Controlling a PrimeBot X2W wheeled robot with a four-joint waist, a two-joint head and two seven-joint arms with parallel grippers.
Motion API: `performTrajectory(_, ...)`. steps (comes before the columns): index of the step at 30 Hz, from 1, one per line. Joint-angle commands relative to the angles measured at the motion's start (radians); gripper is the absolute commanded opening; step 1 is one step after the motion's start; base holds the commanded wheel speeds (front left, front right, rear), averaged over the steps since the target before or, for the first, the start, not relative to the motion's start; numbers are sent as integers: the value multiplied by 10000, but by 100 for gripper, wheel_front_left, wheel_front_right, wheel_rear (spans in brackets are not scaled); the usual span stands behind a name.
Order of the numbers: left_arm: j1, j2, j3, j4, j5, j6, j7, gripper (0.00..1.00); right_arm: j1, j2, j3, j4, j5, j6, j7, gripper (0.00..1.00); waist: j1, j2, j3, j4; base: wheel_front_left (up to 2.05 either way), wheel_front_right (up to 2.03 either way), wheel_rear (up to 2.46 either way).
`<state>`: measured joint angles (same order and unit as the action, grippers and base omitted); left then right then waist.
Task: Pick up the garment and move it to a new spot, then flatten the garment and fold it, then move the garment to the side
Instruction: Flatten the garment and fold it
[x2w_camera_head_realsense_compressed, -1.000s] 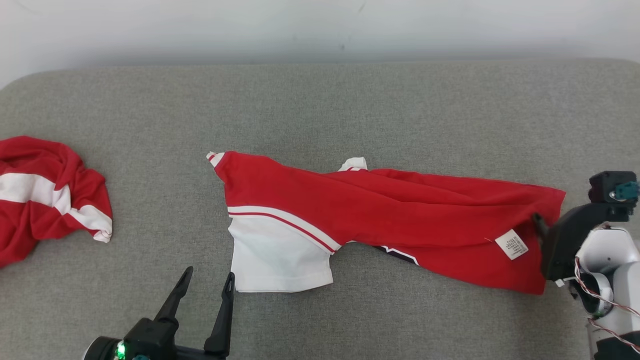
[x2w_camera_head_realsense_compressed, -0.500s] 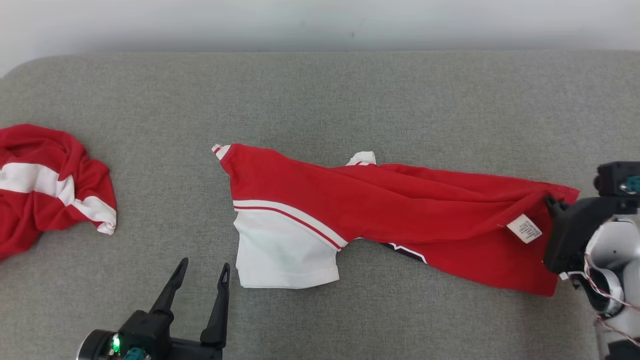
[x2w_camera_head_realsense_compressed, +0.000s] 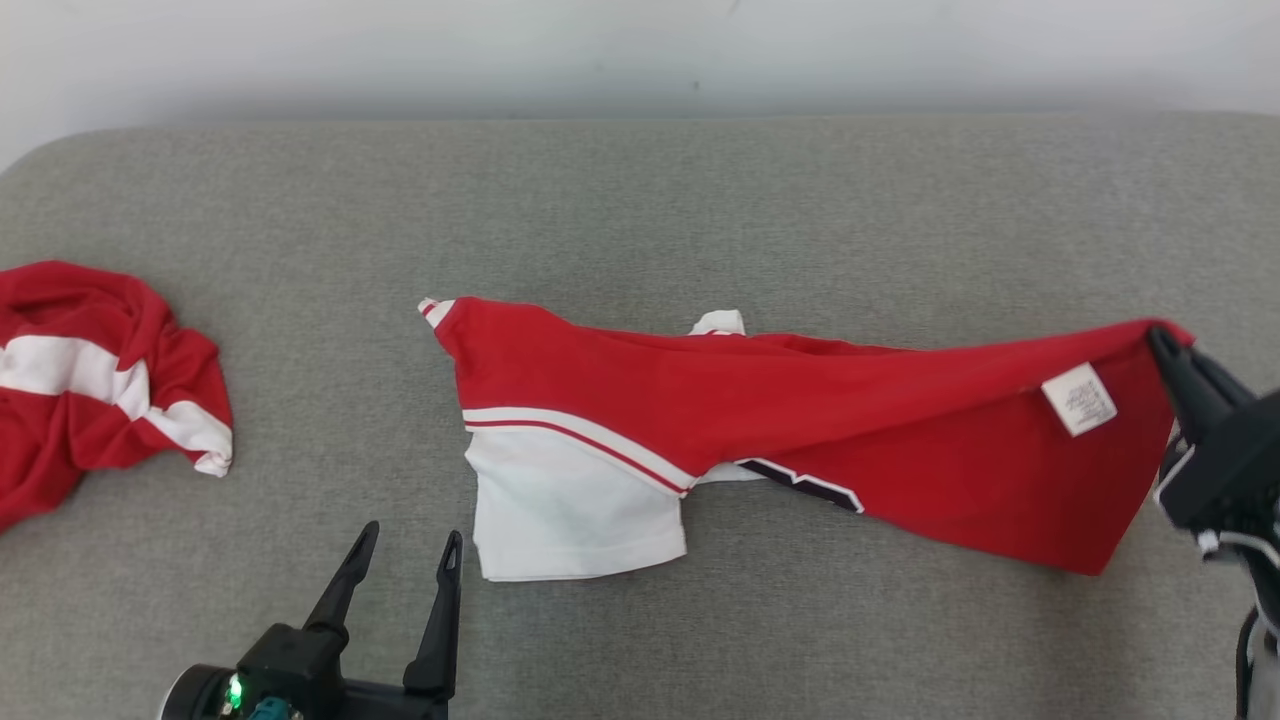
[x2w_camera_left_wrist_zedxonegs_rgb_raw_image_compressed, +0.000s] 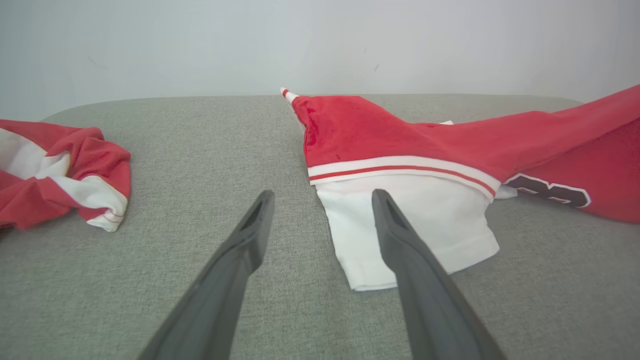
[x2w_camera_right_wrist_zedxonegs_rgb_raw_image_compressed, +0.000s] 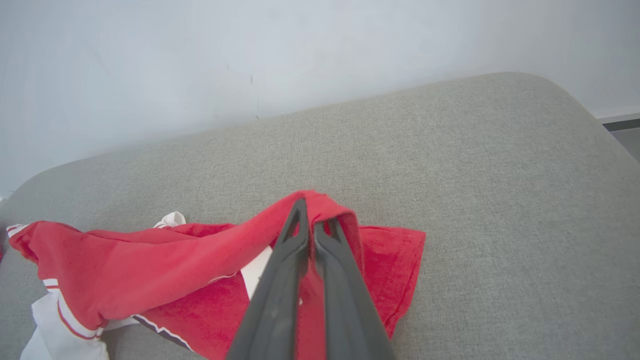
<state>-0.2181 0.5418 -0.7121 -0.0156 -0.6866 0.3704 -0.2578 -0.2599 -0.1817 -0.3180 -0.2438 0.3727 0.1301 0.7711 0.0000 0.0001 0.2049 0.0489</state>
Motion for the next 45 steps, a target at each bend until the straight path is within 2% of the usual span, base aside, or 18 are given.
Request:
performTrajectory(1, -102, -41, -4, -10, -18, -9, 1, 100, -281, -2, -40, 212, -99, 12, -37, 0, 0, -1, 71, 137, 0, 0, 0)
performTrajectory(11, -679, -278, -276, 15, 251, -260, 72, 100, -2919, -346, -1032, 4597, -1810, 14, -1448, 1, 0, -1, 716, 1333, 0, 0, 0)
performTrajectory(12, -724, -311, -306, 22, 278, -281, 77, 100, -3153, -406, -1111, 5018, -1994, 14, -1658, 44, 0, -1, 761, 1431, 0, 0, 0)
performTrajectory(13, -764, -348, -327, 30, 301, -303, 77, 100, -3404, -366, -1332, 5463, -2169, 12, -1850, 100, 0, -1, 799, 1518, 0, 0, 0)
performTrajectory(18, -873, -511, -407, 108, 355, -328, 56, 100, -4389, -239, -2080, 7189, -3351, 14, -2447, 100, 0, -1, 837, 1702, 0, 0, 0)
performTrajectory(23, -765, -565, -379, 190, 291, -292, 30, 100, -4566, -299, -1736, 7429, -3616, 12, -2538, 100, 0, -1, 608, 1533, 0, 0, 0)
performTrajectory(27, -567, -523, -360, 219, 238, -258, 15, 100, -3769, -508, -1130, 6633, -3279, 14, -2422, 100, 0, -1, 286, 1209, 0, 0, 0)
performTrajectory(32, -380, -473, -443, 295, 212, -205, 63, 100, -1996, -773, -405, 4616, -2928, 14, -2190, 100, 0, -1, -129, 707, 0, 0, 0)
performTrajectory(35, -275, -479, -491, 387, 223, -175, 69, 100, -750, -640, -336, 3241, -2992, 14, -2598, 100, 0, -1, -401, 473, 0, 0, 0)
performTrajectory(36, -275, -479, -491, 387, 223, -175, 69, 100, -750, -640, -336, 3241, -2992, 14, -2598, 100, 0, -1, -401, 473, 0, 0, 0)
performTrajectory(40, -143, -544, -511, 583, 195, -104, 48, 100, 777, 5, -330, 2063, -3164, 14, -3712, 100, 0, -1, -836, 237, 0, 0, 0)
performTrajectory(45, 43, -646, -631, 970, -69, -211, 267, 100, 2027, 845, -230, 1935, -3309, 12, -4890, 100, 0, -1, -1282, 2, 0, 0, 0)
